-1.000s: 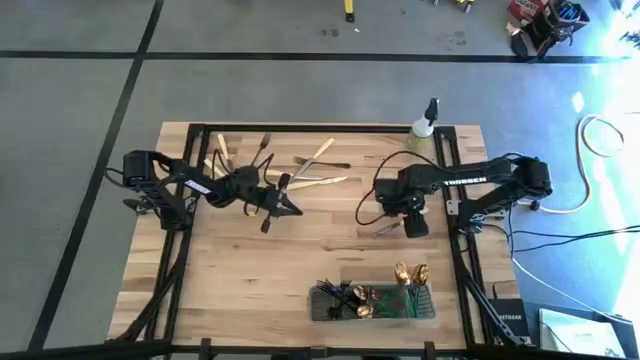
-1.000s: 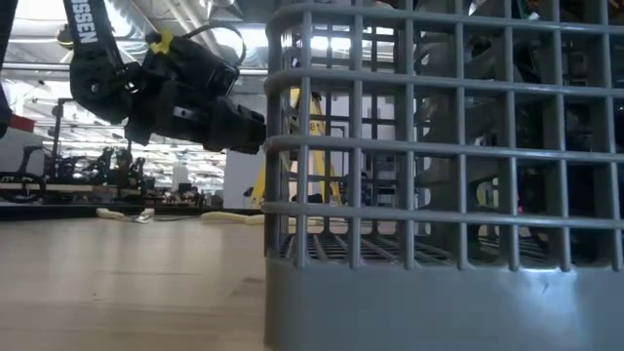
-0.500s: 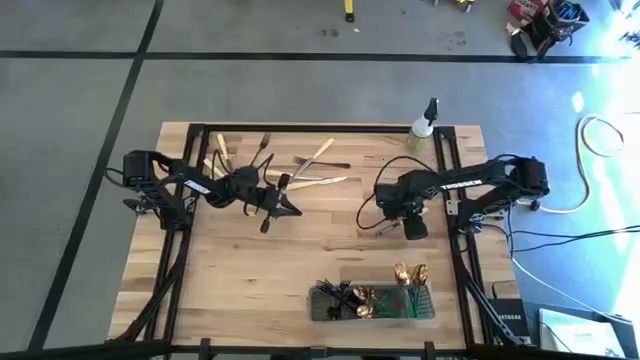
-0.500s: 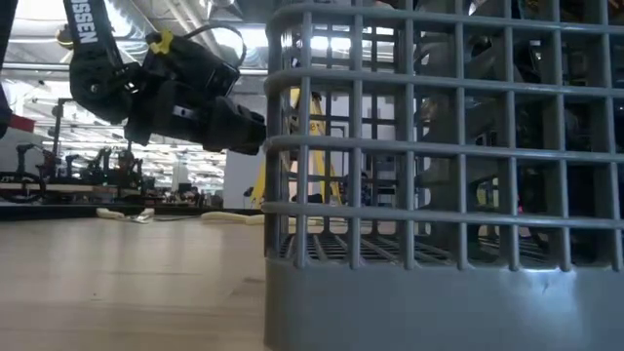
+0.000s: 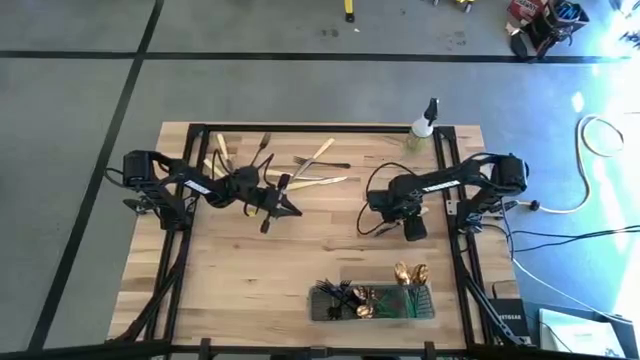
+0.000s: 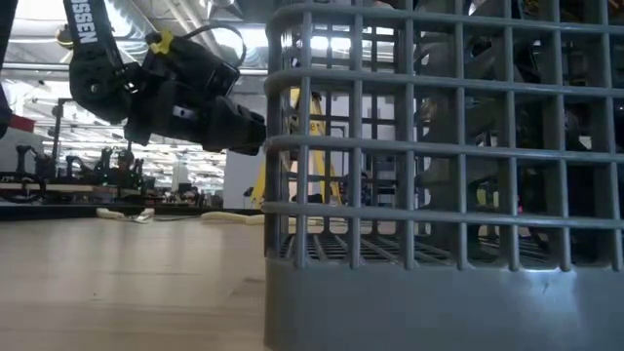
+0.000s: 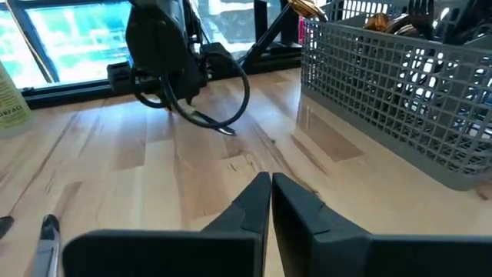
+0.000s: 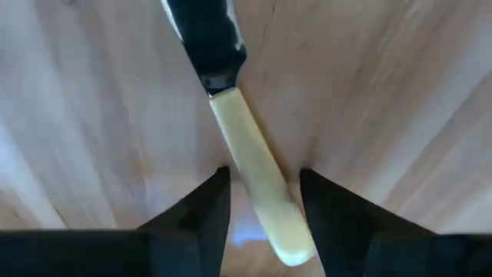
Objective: Sort silverware
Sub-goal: Put the bottom yellow knife into the gray cutlery rack
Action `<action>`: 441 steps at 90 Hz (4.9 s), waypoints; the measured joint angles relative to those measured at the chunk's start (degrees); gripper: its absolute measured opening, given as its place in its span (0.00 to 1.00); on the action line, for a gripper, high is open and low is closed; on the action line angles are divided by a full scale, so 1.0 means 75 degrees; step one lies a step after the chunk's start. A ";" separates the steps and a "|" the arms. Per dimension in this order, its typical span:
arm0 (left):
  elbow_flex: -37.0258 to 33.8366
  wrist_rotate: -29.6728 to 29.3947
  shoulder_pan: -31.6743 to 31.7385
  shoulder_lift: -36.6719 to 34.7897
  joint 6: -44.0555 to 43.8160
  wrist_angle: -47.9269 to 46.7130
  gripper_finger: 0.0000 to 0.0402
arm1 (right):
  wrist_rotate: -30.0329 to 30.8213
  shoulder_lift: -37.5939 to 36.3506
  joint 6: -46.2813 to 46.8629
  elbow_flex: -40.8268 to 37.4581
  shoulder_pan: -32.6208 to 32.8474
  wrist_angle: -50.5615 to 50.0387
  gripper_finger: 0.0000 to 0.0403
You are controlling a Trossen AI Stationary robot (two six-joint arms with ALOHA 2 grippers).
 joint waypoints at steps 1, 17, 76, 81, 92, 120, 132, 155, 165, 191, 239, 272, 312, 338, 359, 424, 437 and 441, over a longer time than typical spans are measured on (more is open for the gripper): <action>0.0000 0.0000 0.0000 0.0000 0.0001 0.0000 0.00 | 0.0004 0.0001 0.0001 0.0001 0.0001 0.0000 0.33; 0.0000 0.0000 0.0000 0.0000 0.0062 -0.0002 0.00 | 0.0060 0.0040 0.0251 0.0178 0.0000 -0.0205 0.16; -0.0003 0.0029 -0.0225 0.0000 0.0180 -0.0008 0.00 | -0.0932 -0.0283 0.1661 0.1148 -0.0009 -0.0341 0.02; -0.0003 0.0029 -0.0259 0.0000 0.0272 -0.0003 0.00 | -0.0940 -0.0284 0.1733 0.1148 -0.0006 -0.0331 0.05; -0.0003 0.0029 -0.0303 0.0000 0.0309 -0.0008 0.00 | -0.1005 -0.0291 0.2005 0.1148 -0.0009 -0.0088 0.15; -0.0003 0.0029 -0.0303 0.0000 0.0313 -0.0017 0.00 | -0.0809 -0.0297 0.2672 0.0963 0.0000 0.0434 0.39; -0.0003 0.0029 -0.0303 0.0000 0.0316 -0.0057 0.00 | -0.0715 -0.0297 0.3010 0.0460 -0.0004 -0.0252 0.41; -0.0003 0.0028 -0.0303 0.0000 0.0348 -0.0049 0.00 | -0.0672 -0.0297 0.3022 0.0385 -0.0009 -0.0153 0.41; -0.0003 0.0026 -0.0303 0.0000 0.0342 -0.0040 0.00 | -0.0671 -0.0294 0.3012 0.0170 -0.0009 0.0071 0.40; 0.0000 0.0026 -0.0296 0.0000 0.0403 -0.0043 0.00 | -0.0710 -0.0312 0.3092 0.0022 0.0000 0.0331 0.23; 0.0000 0.0023 -0.0294 0.0000 0.0403 -0.0043 0.00 | -0.0745 -0.0282 0.3596 0.0217 0.0161 0.0520 0.17; 0.0000 0.0023 -0.0294 0.0000 0.0342 -0.0040 0.00 | -0.0885 -0.0277 0.3634 0.0797 0.0309 0.1108 0.16; 0.0006 0.0033 -0.0297 0.0000 0.0216 -0.0041 0.00 | -0.0935 -0.1428 0.3950 0.1138 0.0294 0.2348 0.16; 0.0044 0.0424 -0.0349 0.0000 -0.0184 0.0434 0.00 | -0.1261 -0.2248 0.4562 0.1014 0.0302 0.5037 0.16; 0.0462 0.0638 -0.0851 0.0000 -0.0437 0.0700 0.00 | -0.1647 -0.2250 0.4669 0.1014 0.0964 0.7280 0.16; 0.2016 -0.1671 -0.1863 0.0000 -0.2373 0.0646 0.49 | 0.1056 -0.2247 0.4424 0.1014 0.2923 0.8233 0.16; 0.2343 -0.1874 -0.2017 0.0000 -0.2315 0.0632 0.57 | 0.1207 -0.2232 0.4413 0.1014 0.2914 0.8264 0.16; 0.2449 -0.1874 -0.2072 0.0000 -0.2278 0.0627 0.59 | 0.1289 -0.2221 0.4396 0.1014 0.2914 0.8273 0.16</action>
